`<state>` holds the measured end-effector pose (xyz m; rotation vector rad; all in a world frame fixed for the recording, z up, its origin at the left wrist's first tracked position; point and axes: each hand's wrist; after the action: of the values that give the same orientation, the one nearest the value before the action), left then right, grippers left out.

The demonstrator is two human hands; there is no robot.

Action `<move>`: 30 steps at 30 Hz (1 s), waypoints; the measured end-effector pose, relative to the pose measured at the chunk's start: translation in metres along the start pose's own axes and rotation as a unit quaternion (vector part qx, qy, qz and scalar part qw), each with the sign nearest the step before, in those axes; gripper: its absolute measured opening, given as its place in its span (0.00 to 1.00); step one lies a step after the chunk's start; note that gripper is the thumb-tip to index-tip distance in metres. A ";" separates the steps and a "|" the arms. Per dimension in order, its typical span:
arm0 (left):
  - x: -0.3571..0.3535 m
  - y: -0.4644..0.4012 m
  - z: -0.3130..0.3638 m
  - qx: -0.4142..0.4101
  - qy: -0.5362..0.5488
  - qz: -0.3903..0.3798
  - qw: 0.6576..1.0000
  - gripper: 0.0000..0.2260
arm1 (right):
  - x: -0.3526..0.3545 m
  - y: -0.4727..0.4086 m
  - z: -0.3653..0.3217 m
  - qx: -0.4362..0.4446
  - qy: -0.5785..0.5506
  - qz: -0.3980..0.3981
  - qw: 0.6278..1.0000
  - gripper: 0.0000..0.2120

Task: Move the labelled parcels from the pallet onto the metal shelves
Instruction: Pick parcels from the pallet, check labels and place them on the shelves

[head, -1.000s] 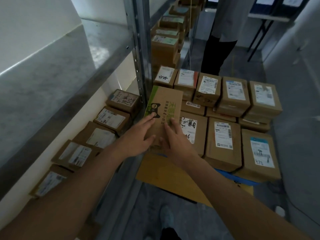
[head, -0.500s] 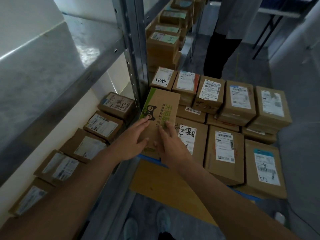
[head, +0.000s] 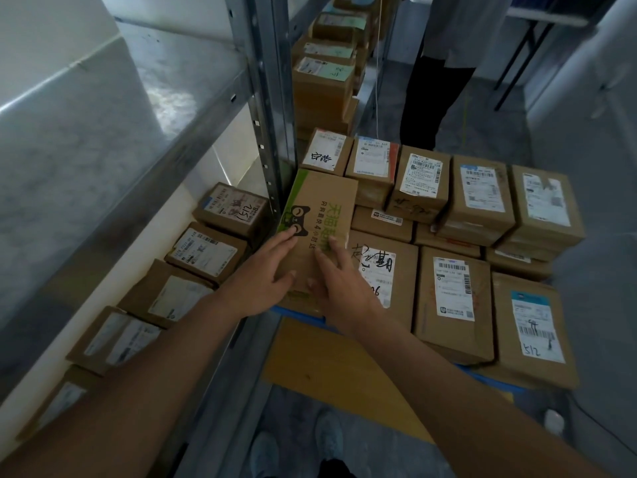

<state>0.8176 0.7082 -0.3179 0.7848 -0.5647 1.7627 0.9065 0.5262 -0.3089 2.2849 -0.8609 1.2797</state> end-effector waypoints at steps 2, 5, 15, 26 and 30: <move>0.000 -0.001 -0.001 0.000 -0.002 0.000 1.000 0.30 | -0.001 -0.001 -0.001 0.002 0.005 0.004 1.000 0.29; 0.000 -0.002 -0.003 -0.001 -0.002 0.000 1.000 0.30 | -0.003 -0.002 -0.002 -0.001 0.006 0.006 1.000 0.29; 0.004 -0.011 -0.007 -0.009 -0.034 0.000 0.999 0.30 | -0.001 -0.003 -0.002 -0.009 0.031 0.028 0.999 0.27; 0.024 0.000 0.043 0.021 -0.154 0.033 0.987 0.26 | 0.031 -0.013 -0.009 0.023 0.070 0.064 0.995 0.23; 0.037 0.013 0.055 0.026 -0.166 0.044 0.985 0.26 | 0.040 -0.019 -0.016 0.050 0.081 0.058 0.994 0.24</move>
<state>0.8100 0.6891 -0.2537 1.1163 -0.7864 1.7435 0.9254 0.5365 -0.2671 2.1957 -0.9018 1.5686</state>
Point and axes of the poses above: each hand's wrist, its own y-axis away from the middle knuckle, its own x-axis out of the back of the hand, z = x × y, and after that the axes turned 7 degrees about z, right-handed
